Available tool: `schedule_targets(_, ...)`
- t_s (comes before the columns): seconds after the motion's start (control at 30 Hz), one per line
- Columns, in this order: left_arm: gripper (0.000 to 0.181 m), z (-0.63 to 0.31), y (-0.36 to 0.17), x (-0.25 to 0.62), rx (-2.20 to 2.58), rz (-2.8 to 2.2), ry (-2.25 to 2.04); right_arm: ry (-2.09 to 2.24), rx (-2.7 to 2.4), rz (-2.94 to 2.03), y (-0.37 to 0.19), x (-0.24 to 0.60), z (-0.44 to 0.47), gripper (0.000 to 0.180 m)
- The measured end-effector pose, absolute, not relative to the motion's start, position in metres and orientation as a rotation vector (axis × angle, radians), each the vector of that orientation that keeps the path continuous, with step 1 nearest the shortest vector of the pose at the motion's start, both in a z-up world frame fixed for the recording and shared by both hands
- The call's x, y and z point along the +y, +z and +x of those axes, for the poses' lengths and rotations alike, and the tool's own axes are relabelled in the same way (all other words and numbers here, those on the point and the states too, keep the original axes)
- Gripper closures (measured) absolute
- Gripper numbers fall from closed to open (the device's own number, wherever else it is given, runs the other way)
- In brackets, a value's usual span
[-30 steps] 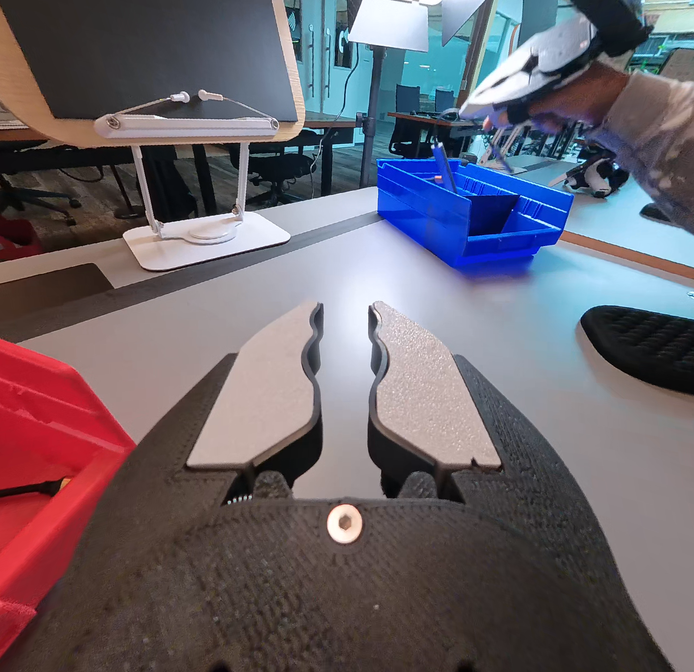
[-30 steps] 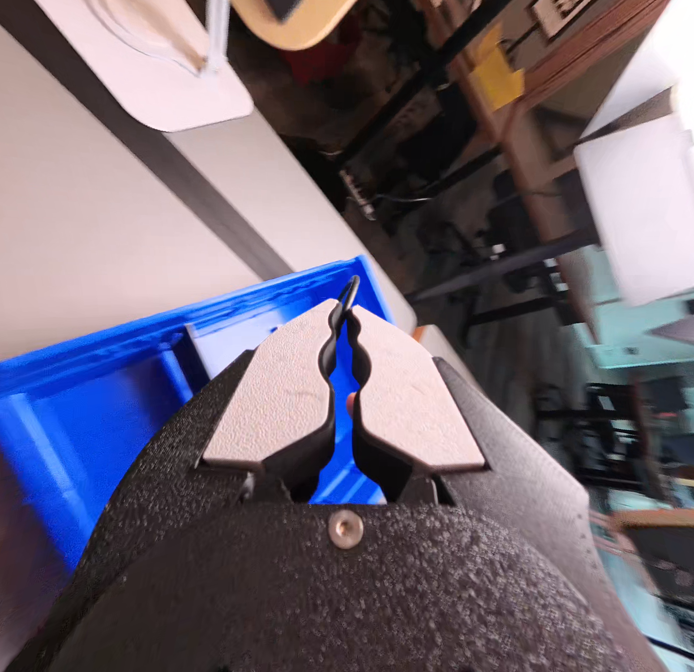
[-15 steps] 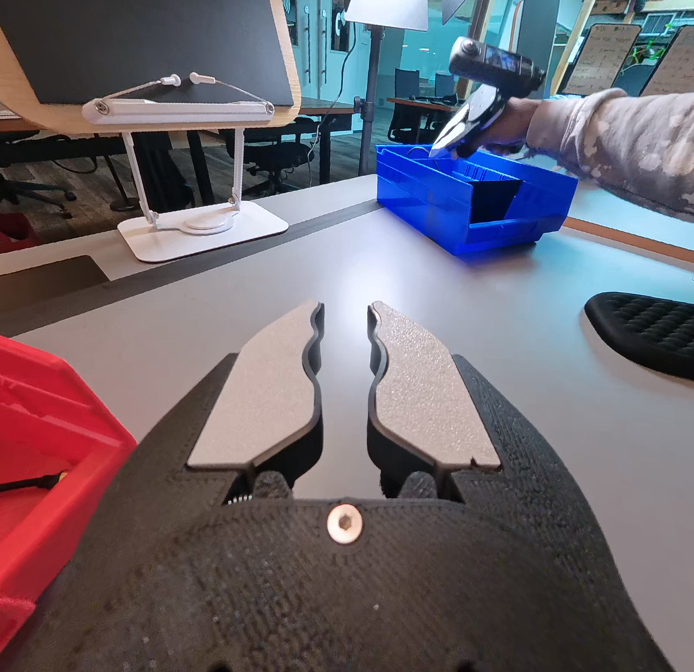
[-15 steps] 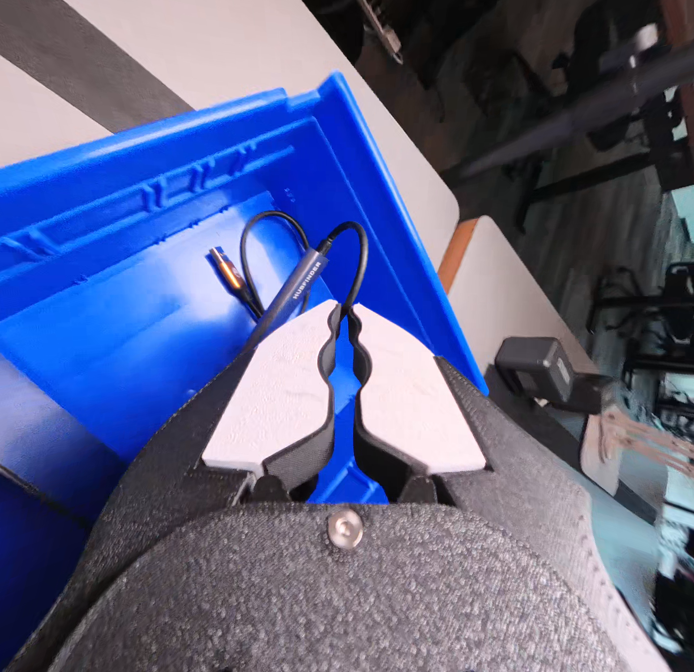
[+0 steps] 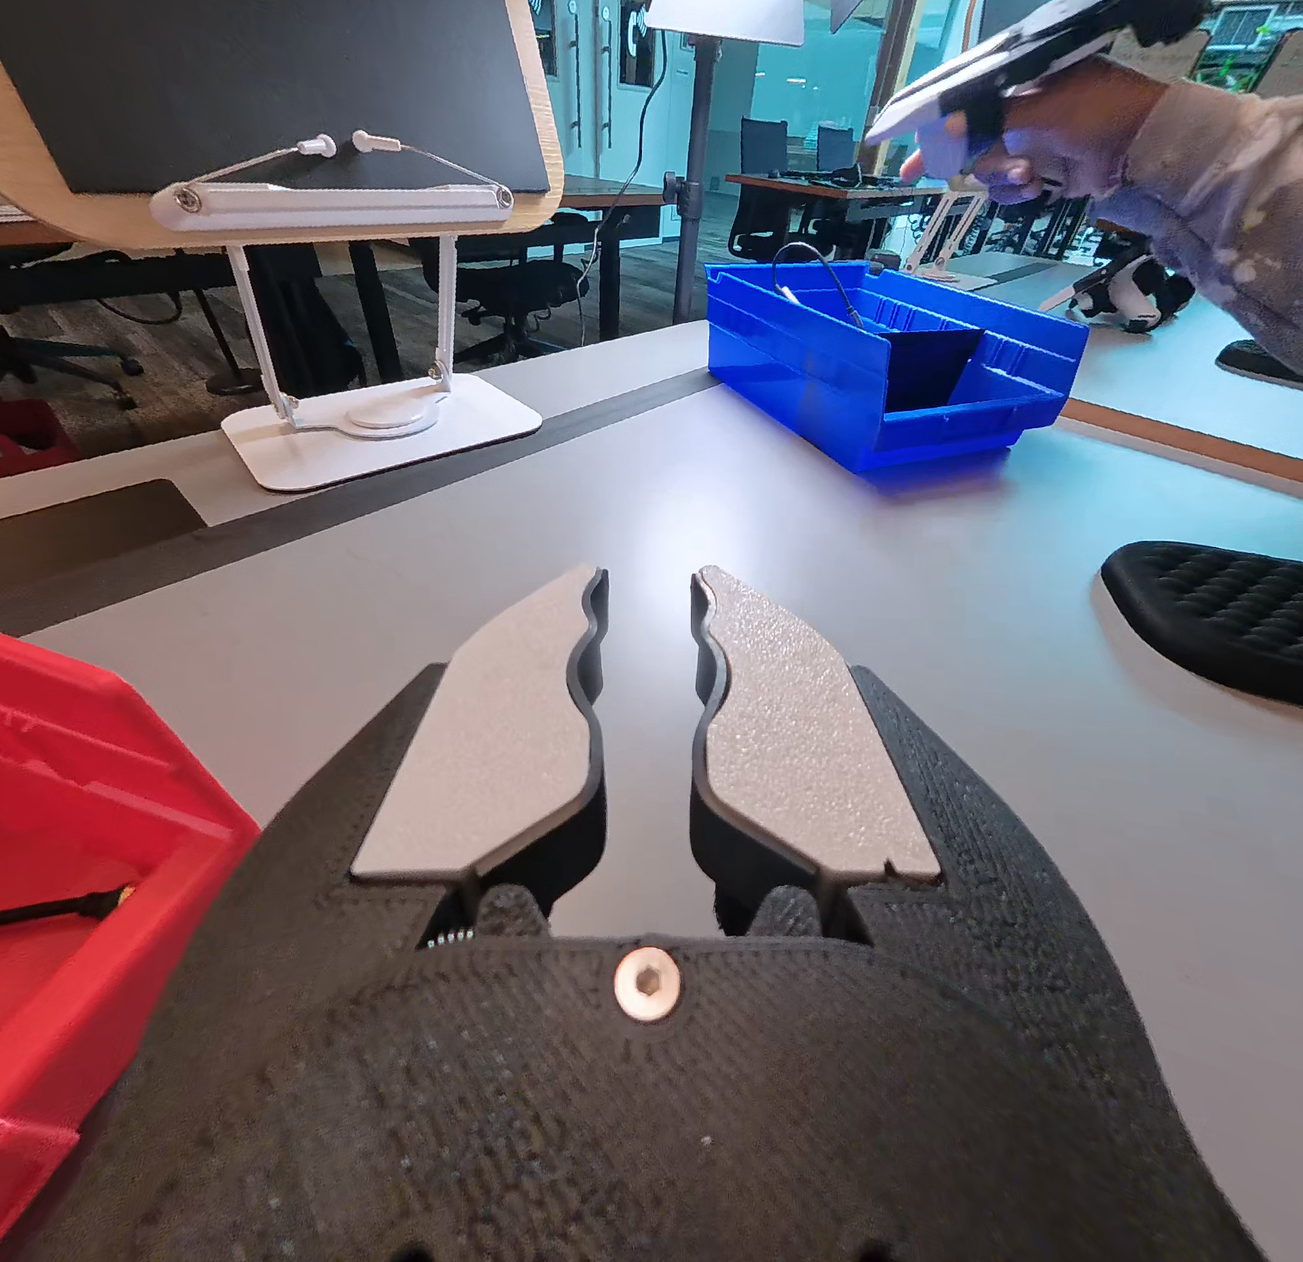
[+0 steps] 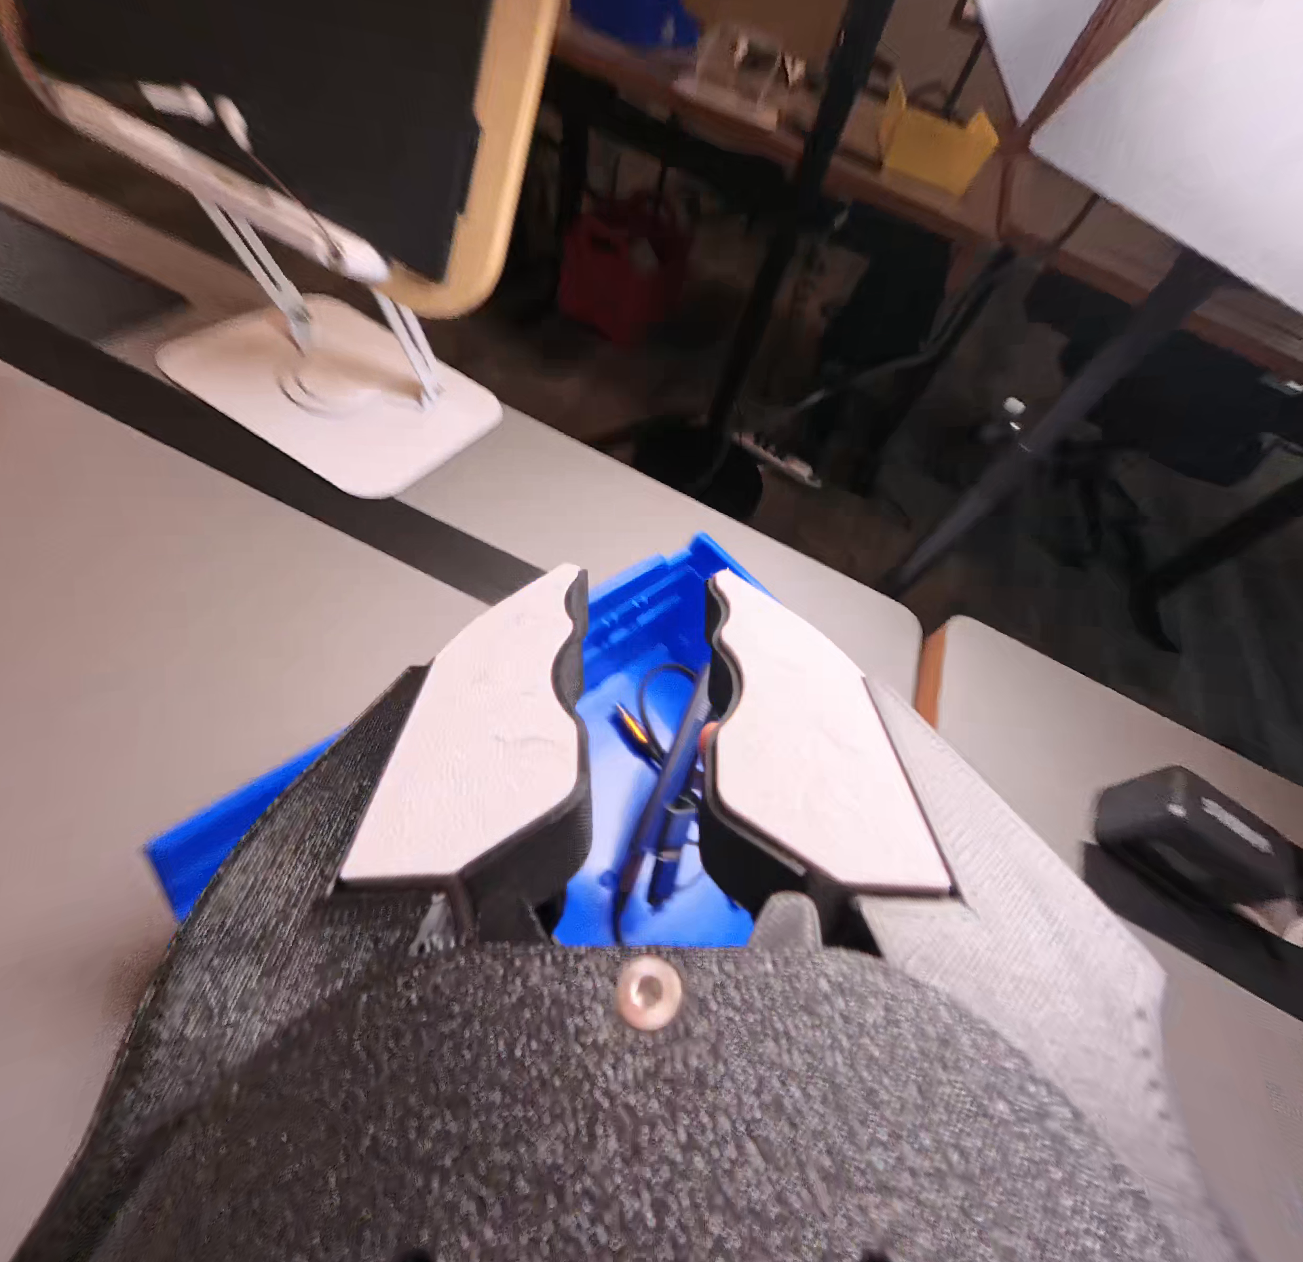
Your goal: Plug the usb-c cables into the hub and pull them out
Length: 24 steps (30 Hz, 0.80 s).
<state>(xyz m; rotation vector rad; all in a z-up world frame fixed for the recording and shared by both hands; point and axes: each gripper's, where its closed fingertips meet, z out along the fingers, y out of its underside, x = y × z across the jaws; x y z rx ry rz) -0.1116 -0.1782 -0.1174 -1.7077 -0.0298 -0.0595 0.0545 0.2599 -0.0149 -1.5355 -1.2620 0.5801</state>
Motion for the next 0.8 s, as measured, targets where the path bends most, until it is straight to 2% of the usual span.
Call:
schedule_targets(0.17, 0.158, -0.115, -0.115, -0.179, -0.049, -1.701, -0.044, 0.982, -1.043, -1.409, 0.000, 0.173, 0.042, 0.147)
schedule_targets(0.3, 0.158, -0.125, -0.105, -0.184, -0.074, -1.673, -0.019, 1.099, -0.994, -1.354, -0.018, 0.106, 0.035, 0.148)
schedule_targets(0.47, 0.161, -0.183, -0.042, -0.214, -0.173, -1.581, 0.045, 1.278, -1.075, -1.395, -0.060, 0.041, 0.023, 0.149)
schedule_targets(0.67, 0.155, -0.286, 0.016, -0.220, -0.275, -1.731, -0.033, 1.158, -1.190, -1.343, -0.096, 0.018, 0.011, 0.153)
schedule_targets(0.73, 0.155, -0.322, 0.013, -0.208, -0.311, -1.854, -0.071, 1.145, -1.212, -1.343, -0.104, 0.016, 0.010, 0.154)
schedule_targets(0.8, 0.155, -0.362, -0.015, -0.199, -0.353, -2.059, -0.042, 1.133, -1.234, -1.347, -0.111, 0.014, 0.010, 0.154)
